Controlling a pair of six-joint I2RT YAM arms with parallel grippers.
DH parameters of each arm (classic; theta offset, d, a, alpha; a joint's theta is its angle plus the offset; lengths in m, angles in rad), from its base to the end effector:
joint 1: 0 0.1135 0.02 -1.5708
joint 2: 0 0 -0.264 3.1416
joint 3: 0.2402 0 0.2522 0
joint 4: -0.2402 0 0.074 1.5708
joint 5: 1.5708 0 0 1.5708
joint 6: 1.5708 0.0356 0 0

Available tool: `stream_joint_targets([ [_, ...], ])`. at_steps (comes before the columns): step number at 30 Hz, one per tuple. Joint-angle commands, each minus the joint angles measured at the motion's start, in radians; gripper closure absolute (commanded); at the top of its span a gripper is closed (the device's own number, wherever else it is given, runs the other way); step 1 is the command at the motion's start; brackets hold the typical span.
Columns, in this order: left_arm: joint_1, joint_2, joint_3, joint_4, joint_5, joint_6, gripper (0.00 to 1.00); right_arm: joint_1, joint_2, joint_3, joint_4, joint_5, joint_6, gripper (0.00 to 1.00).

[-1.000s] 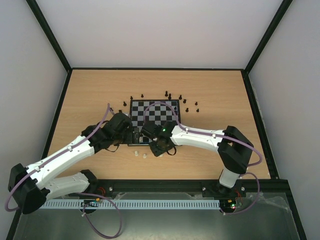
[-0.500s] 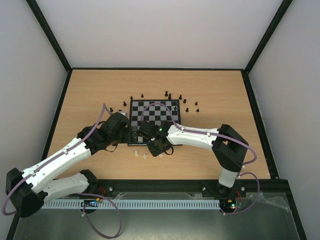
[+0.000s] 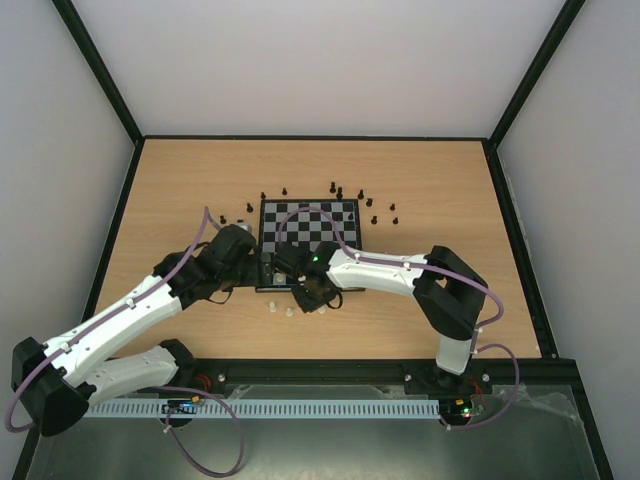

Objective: Set up the chess pieces on the board
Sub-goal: Pick up the chess piece at the center of the board.

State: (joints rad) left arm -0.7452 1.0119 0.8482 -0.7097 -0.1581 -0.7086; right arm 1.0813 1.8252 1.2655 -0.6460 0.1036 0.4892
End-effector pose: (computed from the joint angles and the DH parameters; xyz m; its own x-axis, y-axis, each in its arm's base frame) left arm 0.1520 -0.1326 0.2729 -0.8152 -0.1223 -0.5662 0.0854 0.9414 -0.3263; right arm 0.1748 0.3204 0.1876 -0.7920 -0.4926 -0.3606 -0.5532 0.8290 0.0825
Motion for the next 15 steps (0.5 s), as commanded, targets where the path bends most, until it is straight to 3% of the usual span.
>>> stream_joint_targets([
  [1,0.003,-0.015,0.022,0.0,-0.003,-0.01,0.01,0.008,0.025,0.025,-0.045,0.008,-0.013,0.82],
  [6,0.005,-0.02,0.03,-0.004,-0.012,-0.014,0.01,0.0,0.021,0.026,-0.043,0.016,-0.017,0.92],
  [15,0.013,-0.031,0.055,-0.013,-0.038,-0.013,0.01,-0.07,-0.028,0.069,-0.052,0.053,-0.028,0.93],
])
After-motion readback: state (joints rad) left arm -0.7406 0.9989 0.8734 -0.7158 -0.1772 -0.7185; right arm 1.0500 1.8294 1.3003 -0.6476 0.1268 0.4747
